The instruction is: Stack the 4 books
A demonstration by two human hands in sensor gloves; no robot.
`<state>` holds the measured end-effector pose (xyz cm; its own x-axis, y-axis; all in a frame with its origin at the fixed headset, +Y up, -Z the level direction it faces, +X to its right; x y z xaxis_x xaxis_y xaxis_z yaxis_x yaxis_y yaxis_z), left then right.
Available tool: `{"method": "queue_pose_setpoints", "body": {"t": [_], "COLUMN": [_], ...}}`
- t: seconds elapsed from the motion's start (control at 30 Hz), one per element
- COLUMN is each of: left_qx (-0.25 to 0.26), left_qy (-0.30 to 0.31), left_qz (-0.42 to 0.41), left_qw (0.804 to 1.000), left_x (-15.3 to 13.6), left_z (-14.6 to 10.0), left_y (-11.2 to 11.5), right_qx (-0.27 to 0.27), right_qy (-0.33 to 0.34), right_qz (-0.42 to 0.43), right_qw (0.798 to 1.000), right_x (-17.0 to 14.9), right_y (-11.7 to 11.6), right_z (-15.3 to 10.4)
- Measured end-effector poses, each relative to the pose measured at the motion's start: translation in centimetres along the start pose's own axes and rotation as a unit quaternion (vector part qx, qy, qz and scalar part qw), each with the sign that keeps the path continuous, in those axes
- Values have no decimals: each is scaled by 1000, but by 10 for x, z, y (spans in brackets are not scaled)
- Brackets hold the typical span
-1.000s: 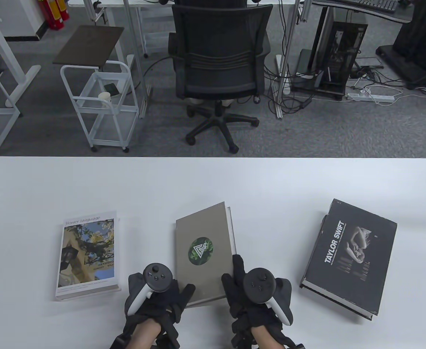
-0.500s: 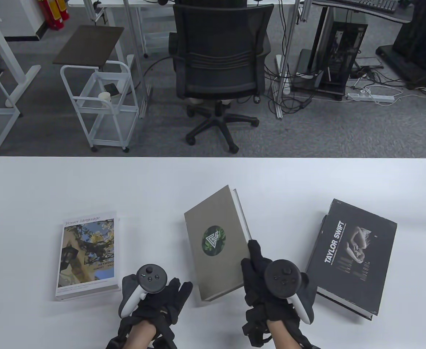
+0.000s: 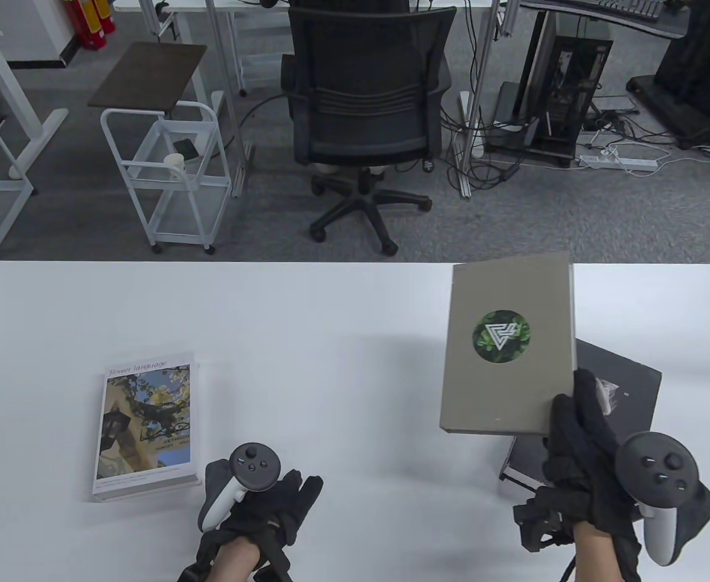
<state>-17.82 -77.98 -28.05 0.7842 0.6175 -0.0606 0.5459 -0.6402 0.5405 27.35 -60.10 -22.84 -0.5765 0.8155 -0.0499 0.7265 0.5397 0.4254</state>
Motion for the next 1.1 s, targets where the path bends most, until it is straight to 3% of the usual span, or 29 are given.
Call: {"method": "queue_pose_setpoints", "body": {"t": [0.2,0.47,0.73,1.1], "left_qx": [-1,-5,-3,-4], "left_qy": [0,1,1,0], "left_qz": [4,12,19,25], "left_qw": [1000,1000,1000,1000], "left_x": [1,2,3,4], "left_z": [0,1,1,2], "left_y": [1,2,3,4], "right_qx": [-50,-39,-16,33], "right_qy": [-82,-149,-177,-205], "right_qz": [25,37,6,-144], "right_qw": [995,987,984,968], "right_x": [-52,-96,-109,-113], "right_y": [36,38,30,26], "right_z": [-5,-13,-11,-9]}}
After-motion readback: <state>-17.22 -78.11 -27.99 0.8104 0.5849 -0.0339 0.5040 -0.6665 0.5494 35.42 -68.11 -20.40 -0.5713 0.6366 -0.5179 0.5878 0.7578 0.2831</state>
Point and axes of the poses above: the tracker on the back of each hand, its own x axis roughly to the thumb side, its own z axis roughly from the wrist to the fingertips, y = z × x, the point moved 1 cm from there along z, roughly from the wrist to the fingertips, and after that the axes turned 7 degrees about y, right-handed, at the moved point
